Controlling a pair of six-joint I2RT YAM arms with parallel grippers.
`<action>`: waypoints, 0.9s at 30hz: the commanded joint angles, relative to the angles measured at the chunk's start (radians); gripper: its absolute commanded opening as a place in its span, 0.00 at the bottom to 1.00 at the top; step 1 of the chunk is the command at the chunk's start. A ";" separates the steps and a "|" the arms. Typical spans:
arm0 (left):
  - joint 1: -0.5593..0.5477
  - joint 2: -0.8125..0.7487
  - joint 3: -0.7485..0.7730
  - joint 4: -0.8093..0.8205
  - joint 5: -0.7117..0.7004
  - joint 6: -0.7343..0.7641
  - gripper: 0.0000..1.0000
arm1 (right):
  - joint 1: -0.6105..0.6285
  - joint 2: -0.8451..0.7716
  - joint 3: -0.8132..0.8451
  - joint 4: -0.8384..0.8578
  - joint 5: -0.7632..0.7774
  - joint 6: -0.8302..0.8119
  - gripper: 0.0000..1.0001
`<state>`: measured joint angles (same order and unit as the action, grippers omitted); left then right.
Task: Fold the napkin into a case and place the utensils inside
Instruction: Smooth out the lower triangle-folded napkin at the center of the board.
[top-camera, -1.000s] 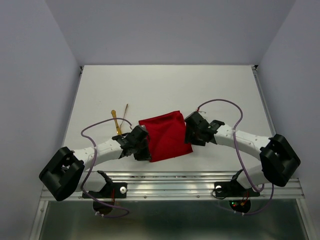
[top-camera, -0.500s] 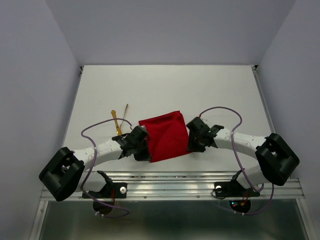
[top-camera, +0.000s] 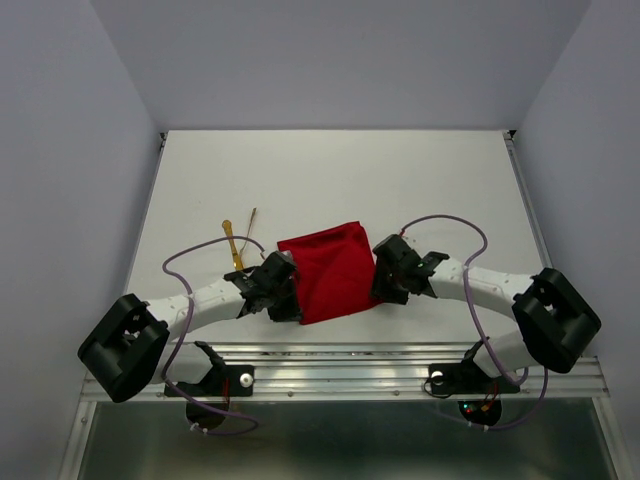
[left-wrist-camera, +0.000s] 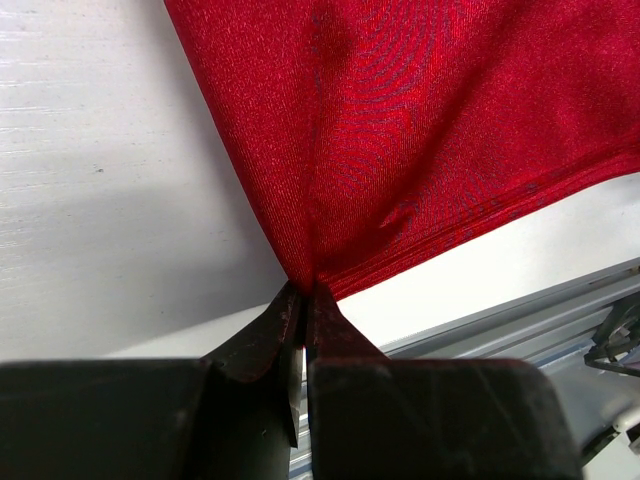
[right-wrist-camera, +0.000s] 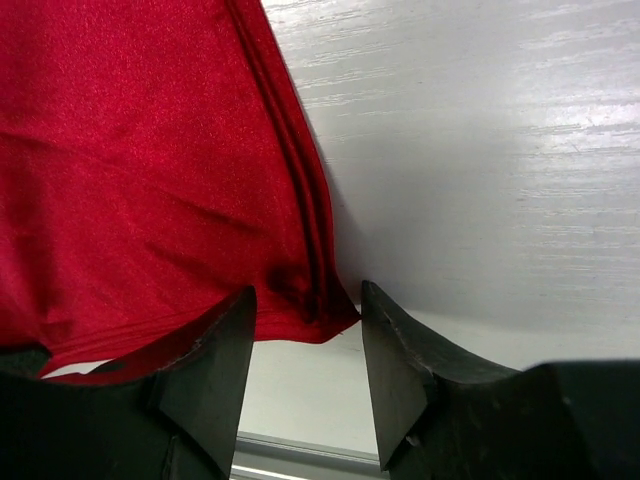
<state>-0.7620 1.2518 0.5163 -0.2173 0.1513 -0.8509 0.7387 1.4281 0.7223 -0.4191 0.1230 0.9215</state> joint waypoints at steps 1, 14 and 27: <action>0.003 -0.014 -0.019 -0.008 -0.006 0.018 0.00 | -0.007 -0.031 -0.040 0.006 0.061 0.082 0.52; 0.003 -0.015 -0.025 -0.008 -0.009 0.016 0.00 | -0.007 -0.031 -0.052 -0.006 0.090 0.116 0.10; 0.003 -0.071 0.024 -0.085 -0.061 0.016 0.47 | -0.007 -0.035 -0.046 -0.024 0.098 0.077 0.36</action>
<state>-0.7620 1.2270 0.5156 -0.2283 0.1398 -0.8455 0.7387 1.3952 0.6735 -0.4084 0.1734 1.0222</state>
